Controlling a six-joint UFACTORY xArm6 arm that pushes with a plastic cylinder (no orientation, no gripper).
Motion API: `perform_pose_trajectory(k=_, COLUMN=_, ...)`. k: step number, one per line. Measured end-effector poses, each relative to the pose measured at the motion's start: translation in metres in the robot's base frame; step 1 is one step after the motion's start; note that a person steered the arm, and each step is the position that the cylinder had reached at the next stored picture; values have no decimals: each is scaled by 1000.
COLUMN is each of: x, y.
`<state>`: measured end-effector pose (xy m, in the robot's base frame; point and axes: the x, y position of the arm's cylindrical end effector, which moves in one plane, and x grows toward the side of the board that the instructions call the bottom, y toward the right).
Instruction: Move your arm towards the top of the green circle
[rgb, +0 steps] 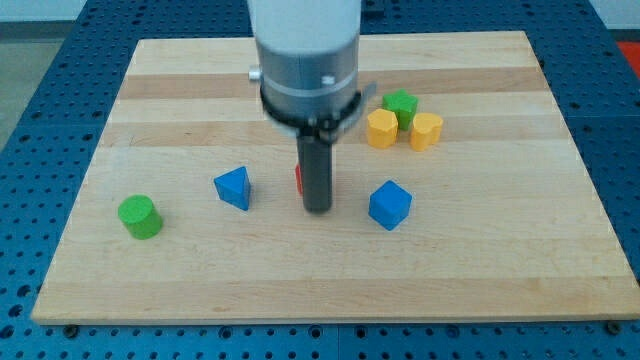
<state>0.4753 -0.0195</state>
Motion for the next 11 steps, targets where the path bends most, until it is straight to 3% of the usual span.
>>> perform_pose_trajectory(k=1, x=-67, y=0)
perform_pose_trajectory(k=2, x=-103, y=0)
perform_pose_trajectory(k=4, x=-103, y=0)
perform_pose_trajectory(k=6, x=-66, y=-43)
perform_pose_trajectory(k=9, x=-71, y=-128)
perform_pose_trajectory(k=10, x=-45, y=-163)
perform_pose_trajectory(k=11, x=5, y=-163)
